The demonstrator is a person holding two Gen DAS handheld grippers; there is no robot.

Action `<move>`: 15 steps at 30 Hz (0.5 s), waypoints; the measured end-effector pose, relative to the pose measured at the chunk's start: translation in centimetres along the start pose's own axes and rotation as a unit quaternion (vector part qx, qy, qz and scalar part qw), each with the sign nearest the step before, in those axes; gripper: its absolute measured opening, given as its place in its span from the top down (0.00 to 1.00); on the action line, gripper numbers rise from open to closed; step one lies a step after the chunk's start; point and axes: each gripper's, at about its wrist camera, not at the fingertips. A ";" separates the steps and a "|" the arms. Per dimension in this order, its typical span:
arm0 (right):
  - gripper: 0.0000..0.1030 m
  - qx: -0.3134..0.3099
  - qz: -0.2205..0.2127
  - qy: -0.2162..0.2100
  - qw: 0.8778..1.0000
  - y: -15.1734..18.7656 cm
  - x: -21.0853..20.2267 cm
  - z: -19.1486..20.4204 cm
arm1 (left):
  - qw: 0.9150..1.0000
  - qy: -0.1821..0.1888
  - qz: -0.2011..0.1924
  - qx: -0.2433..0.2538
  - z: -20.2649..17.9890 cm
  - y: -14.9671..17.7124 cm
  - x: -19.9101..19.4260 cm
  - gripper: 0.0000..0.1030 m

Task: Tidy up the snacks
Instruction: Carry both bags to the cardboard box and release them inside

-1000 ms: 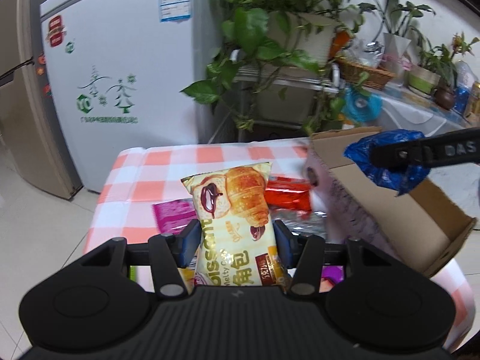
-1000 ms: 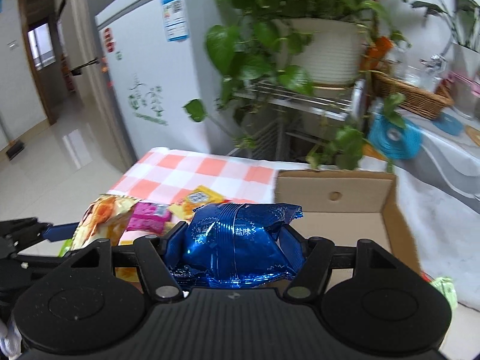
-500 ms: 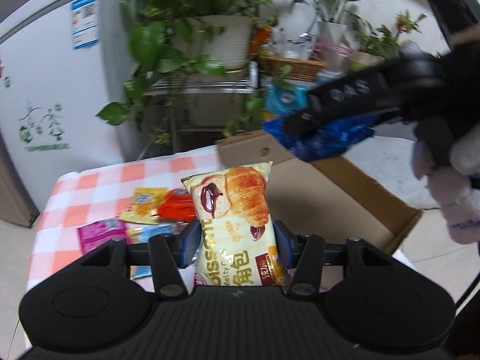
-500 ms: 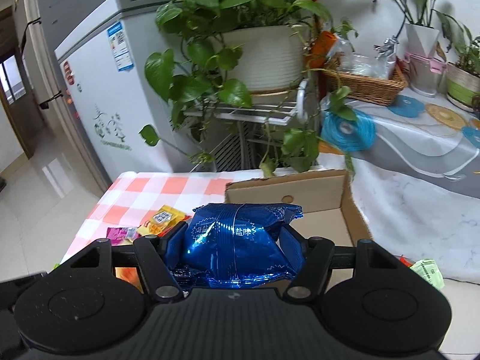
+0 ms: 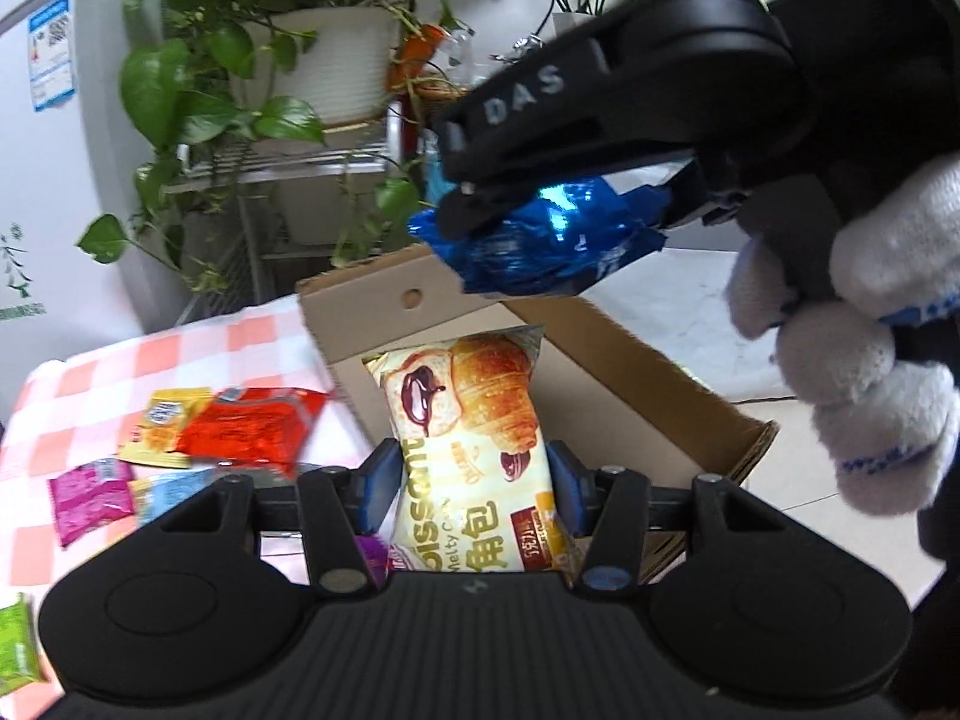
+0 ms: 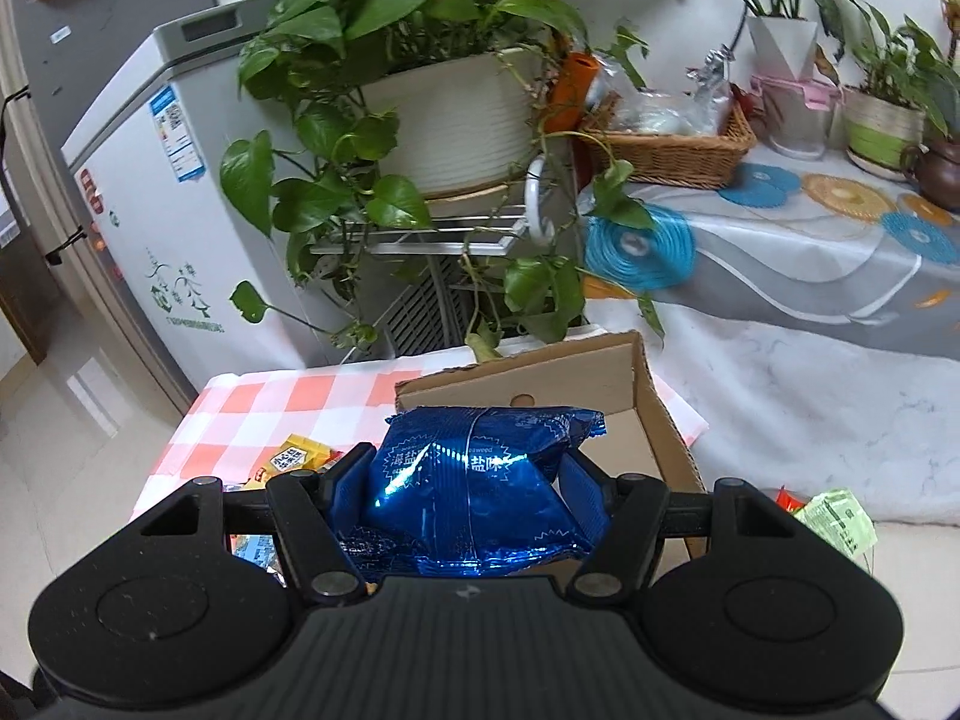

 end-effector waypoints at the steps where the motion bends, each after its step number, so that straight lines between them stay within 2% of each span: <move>1: 0.29 0.004 0.002 0.001 1.000 0.0 0.1 -0.1 | 1.000 0.001 0.003 -0.003 -0.2 0.0 0.3 0.50; 3: 0.29 0.011 0.005 0.004 1.000 0.1 0.2 -0.3 | 1.000 0.006 0.005 -0.006 -0.6 -0.1 0.8 0.49; 7: 0.26 0.035 0.007 0.005 0.999 0.1 0.4 -1.1 | 1.000 0.006 -0.002 -0.012 -1.0 -0.1 0.5 0.33; 15: 0.19 0.053 0.000 -0.009 0.999 0.1 0.3 -1.2 | 0.999 0.002 -0.002 -0.040 0.8 0.3 -1.5 0.25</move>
Point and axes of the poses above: each gripper's, at about its wrist camera, not at the fingertips, and x roughly the way its jaws point, z to its left, y to its underside, and after that the axes turned 9 degrees about -x, right-handed
